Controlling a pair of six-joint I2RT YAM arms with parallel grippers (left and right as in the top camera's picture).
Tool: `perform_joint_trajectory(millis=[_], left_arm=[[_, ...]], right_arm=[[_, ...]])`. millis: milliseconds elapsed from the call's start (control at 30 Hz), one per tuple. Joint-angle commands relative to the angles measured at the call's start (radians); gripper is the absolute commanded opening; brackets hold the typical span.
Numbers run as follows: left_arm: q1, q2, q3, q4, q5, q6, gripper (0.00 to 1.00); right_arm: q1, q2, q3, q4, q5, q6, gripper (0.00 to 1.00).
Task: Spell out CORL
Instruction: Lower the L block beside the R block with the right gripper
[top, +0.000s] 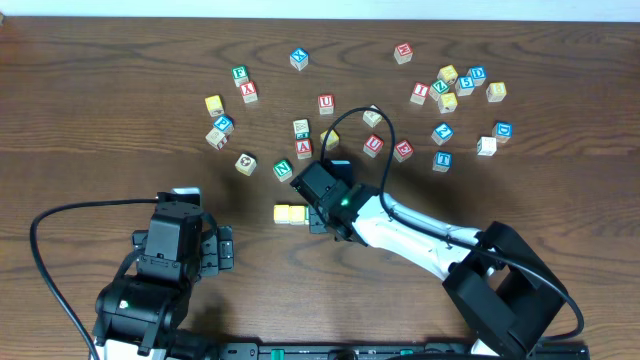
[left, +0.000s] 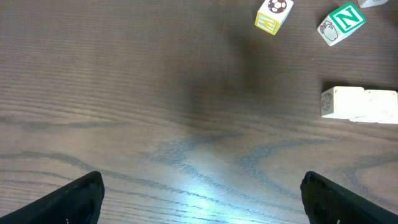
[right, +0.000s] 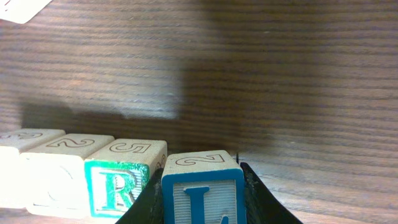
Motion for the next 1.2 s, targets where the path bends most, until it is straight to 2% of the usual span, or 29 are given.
perform_joint_trajectory(millis=[0,800,1167], left_arm=[[0.004,0.0,0.002,-0.003,-0.002,-0.009,0.99],[0.004,0.0,0.002,-0.003,-0.002,-0.009,0.99],[0.004,0.0,0.002,-0.003,-0.002,-0.009,0.99]], right_arm=[[0.012,0.006,-0.01,0.002,0.033,0.019,0.01],[0.011,0.006,-0.02,-0.023,0.109,0.019,0.01],[0.012,0.006,-0.051,0.02,0.106,0.026,0.01]])
